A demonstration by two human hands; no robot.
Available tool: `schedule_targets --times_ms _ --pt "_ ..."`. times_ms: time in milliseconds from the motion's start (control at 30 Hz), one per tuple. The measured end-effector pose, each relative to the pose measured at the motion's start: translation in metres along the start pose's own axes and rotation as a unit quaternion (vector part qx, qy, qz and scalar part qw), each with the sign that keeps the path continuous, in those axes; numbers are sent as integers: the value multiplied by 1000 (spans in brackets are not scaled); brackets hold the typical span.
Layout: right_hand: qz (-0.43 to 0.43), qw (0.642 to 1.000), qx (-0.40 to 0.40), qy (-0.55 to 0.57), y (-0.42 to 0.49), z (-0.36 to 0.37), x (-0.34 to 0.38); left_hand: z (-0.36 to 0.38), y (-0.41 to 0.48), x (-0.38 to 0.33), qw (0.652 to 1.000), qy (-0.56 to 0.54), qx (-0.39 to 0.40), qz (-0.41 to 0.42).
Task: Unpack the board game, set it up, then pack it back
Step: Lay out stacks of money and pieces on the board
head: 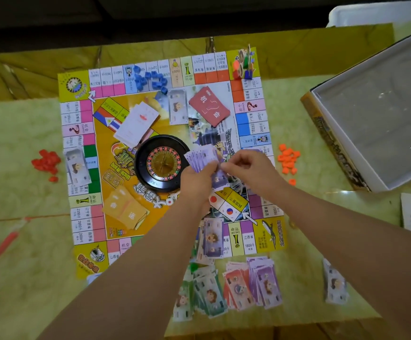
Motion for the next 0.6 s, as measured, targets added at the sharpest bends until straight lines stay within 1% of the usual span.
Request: schedule_targets --times_ms 100,167,300,400,500,600 --pt "20 995 43 87 8 3 22 -9 0 -19 1000 -13 -14 3" --pt "20 995 61 72 15 7 34 -15 2 -33 1000 -15 -13 4" --pt "21 995 74 55 33 16 57 -24 4 -62 999 -46 20 6" --pt "26 997 73 15 52 25 74 -36 14 -83 998 -66 -6 2" --pt "22 999 35 -2 71 31 84 -45 23 -97 997 -63 -47 21" --pt "34 997 -48 -40 99 34 98 -57 43 -110 992 -99 -63 50"
Point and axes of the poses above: each hand's wrist, its own y-axis towards the middle knuckle, its own z-axis out of the palm, x = y × z, the point moved 3 cm from there along y, towards the middle knuckle, and after that the axes turned 12 degrees about -y, right-handed, at the moved point
